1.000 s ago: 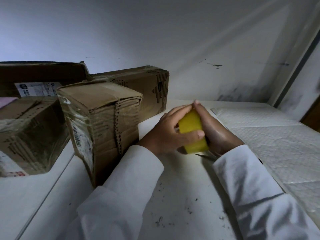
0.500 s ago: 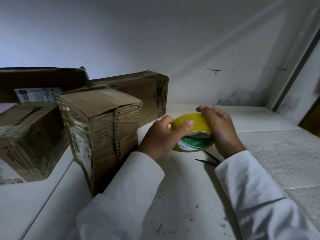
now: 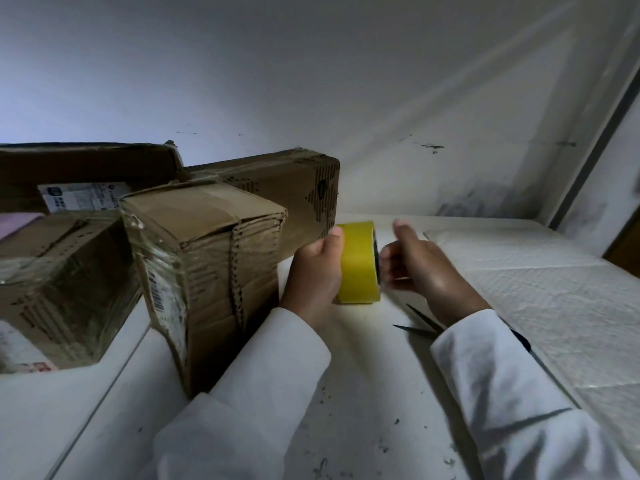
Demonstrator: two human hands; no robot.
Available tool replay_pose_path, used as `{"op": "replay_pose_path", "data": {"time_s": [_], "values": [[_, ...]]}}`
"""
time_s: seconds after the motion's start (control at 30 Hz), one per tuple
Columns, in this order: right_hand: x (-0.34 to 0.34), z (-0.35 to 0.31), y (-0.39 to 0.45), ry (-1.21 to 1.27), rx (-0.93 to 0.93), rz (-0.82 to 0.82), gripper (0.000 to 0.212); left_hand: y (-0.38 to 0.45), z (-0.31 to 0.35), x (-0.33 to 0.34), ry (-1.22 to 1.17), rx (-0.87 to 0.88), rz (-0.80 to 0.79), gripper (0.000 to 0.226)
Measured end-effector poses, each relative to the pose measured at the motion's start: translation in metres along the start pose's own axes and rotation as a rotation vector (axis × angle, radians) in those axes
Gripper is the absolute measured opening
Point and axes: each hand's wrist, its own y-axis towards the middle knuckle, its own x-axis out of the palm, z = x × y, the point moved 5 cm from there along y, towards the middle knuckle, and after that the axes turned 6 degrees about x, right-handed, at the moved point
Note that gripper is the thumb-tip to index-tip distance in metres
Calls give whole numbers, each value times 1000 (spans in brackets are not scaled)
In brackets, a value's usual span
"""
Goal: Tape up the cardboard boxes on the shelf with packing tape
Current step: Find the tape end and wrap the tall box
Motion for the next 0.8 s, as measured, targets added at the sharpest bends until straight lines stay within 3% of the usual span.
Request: {"op": "replay_pose_path", "data": {"time_s": [0.07, 0.2, 0.33, 0.5, 0.8], "values": [[11, -2, -6, -90, -17, -105, 42, -1, 3, 3, 15, 15, -28, 35], [7, -6, -5, 34, -128, -94, 37, -7, 13, 4, 324, 287, -40, 32], [7, -5, -1, 65, -205, -103, 40, -8, 10, 6, 449, 373, -25, 44], [10, -8, -3, 19, -292, -143, 82, -7, 8, 3, 500, 380, 20, 40], [11, -6, 0, -43, -331, -144, 81, -3, 5, 0, 452, 406, 2, 27]]}}
